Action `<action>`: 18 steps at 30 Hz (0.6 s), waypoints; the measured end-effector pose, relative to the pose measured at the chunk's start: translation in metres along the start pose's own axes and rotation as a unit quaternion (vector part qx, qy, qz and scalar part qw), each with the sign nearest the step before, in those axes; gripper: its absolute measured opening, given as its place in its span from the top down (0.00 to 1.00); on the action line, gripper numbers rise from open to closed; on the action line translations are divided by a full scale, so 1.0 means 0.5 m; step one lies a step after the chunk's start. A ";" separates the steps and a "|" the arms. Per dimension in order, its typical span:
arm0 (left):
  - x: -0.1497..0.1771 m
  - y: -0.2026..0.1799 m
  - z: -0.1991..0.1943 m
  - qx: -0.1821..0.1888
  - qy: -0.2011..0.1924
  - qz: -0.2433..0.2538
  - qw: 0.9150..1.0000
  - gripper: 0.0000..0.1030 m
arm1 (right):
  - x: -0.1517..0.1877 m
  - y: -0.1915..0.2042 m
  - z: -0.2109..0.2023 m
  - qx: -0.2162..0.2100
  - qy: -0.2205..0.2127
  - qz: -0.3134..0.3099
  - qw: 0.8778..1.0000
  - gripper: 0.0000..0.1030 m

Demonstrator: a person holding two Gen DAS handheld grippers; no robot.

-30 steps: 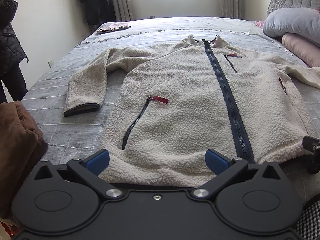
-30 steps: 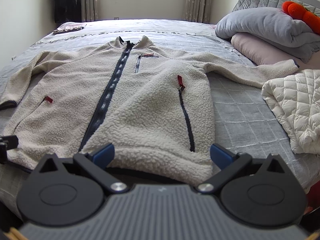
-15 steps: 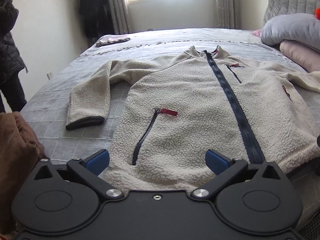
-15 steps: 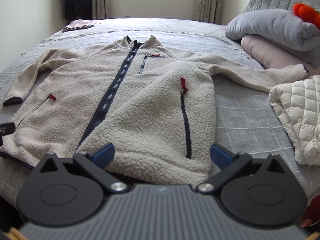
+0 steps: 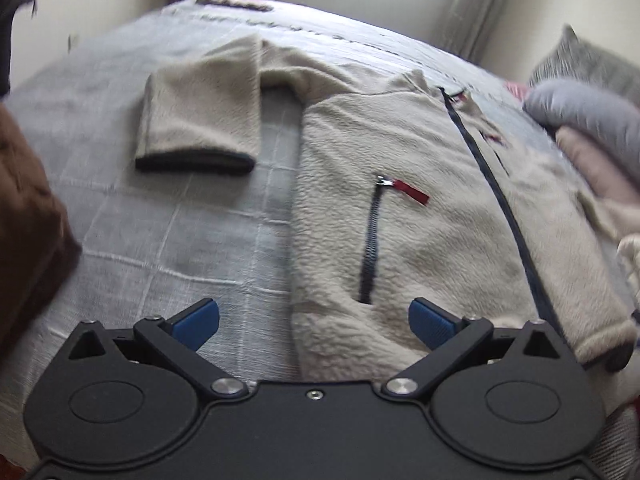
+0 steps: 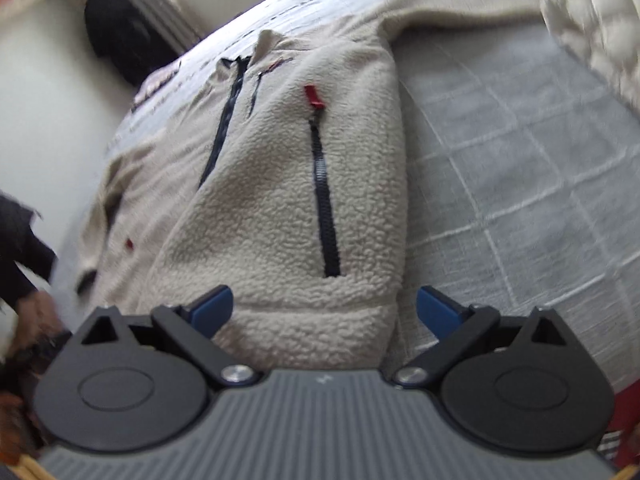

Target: Fold large clothes

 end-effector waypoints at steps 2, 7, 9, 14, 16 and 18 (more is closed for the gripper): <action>0.005 0.013 0.016 0.025 0.003 -0.027 0.999 0.02 | -0.007 -0.029 0.008 -0.016 -0.004 0.037 0.999 0.15; 0.024 -0.010 0.063 0.114 0.022 -0.078 0.990 0.36 | -0.002 -0.062 0.023 -0.050 0.000 0.071 0.996 0.36; 0.030 -0.029 0.073 0.135 0.017 -0.077 0.988 0.37 | 0.004 -0.057 0.035 -0.071 0.005 0.077 0.995 0.41; 0.038 -0.040 0.064 0.119 0.009 -0.068 0.991 0.73 | 0.021 -0.027 0.073 -0.077 0.011 0.043 0.996 0.72; 0.034 -0.035 0.042 0.109 -0.001 -0.076 0.991 0.84 | 0.020 -0.023 0.064 -0.068 0.005 0.032 0.997 0.84; 0.024 -0.039 0.008 0.090 -0.020 -0.063 0.994 0.86 | 0.014 -0.020 0.030 -0.040 -0.020 0.007 0.999 0.88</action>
Point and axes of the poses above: each gripper's, at about its wrist camera, not at the fingertips, and z roughly the way its jaws point, y to its left, x to its underside, the point moved 7 cm from there along z, roughly the way its jaws point, and after that the axes turned 9 degrees about z, right-handed, at the moved point
